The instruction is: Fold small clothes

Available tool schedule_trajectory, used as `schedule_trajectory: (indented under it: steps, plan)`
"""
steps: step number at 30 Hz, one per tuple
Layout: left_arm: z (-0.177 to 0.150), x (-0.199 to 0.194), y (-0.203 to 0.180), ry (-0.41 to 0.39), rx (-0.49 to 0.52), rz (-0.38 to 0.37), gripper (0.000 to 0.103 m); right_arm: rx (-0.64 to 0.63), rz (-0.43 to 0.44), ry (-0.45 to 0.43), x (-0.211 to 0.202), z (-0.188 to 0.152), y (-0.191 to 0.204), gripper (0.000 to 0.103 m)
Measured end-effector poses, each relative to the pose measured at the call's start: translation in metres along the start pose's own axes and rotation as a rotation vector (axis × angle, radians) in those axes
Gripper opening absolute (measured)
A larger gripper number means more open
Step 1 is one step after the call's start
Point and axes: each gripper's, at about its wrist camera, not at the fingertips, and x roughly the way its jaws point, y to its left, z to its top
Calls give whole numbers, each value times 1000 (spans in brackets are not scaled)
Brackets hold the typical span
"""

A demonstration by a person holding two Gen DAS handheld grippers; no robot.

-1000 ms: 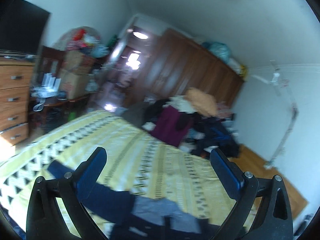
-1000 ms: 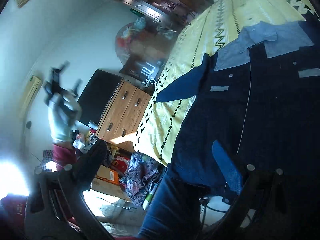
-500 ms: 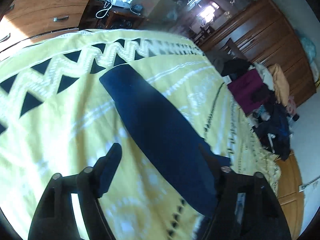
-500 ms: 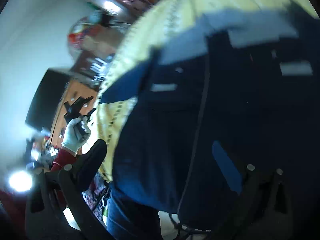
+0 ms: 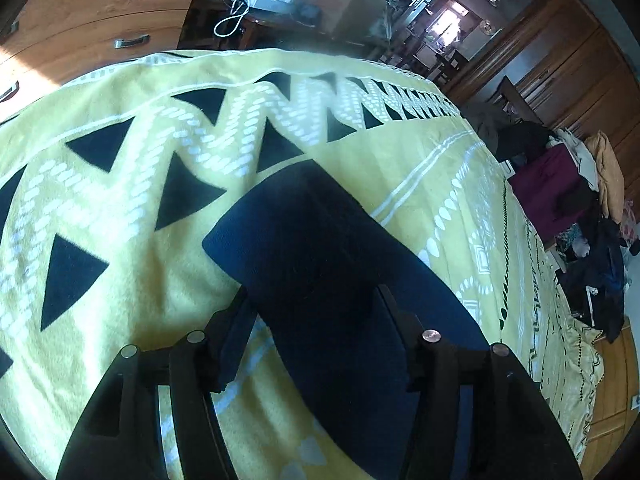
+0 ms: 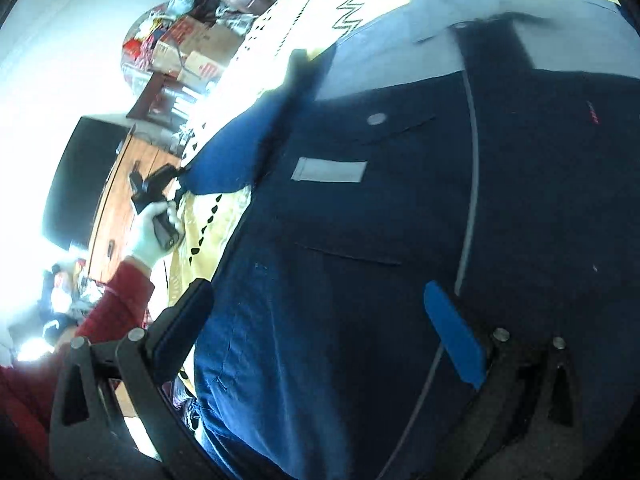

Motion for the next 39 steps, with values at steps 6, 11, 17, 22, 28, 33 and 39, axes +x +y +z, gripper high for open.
schedule_trajectory:
  steps: [6,11,17,22,28,33,39]
  plan:
    - [-7,-53,-97,-80,183,-310,20,-18,-8,-89,-34,12,-11,71]
    - [-86,-136,-259,-35,433,-733,20,72,-28,-240,-95,21,-50,71]
    - [-231,-127,-391,300,644,-944,55,264,-68,-396,-159,9,-140,88]
    - [-250,-102,-364,356,634,-856,55,368,-52,-372,-163,8,-195,88]
    - [-192,-76,-276,204,509,-600,55,254,-29,-280,-132,56,-193,88]
    - [-166,-55,-217,143,428,-471,55,180,-61,-182,-84,86,-183,88]
    - [-155,-27,-200,156,412,-415,55,192,-26,-123,-57,97,-172,12]
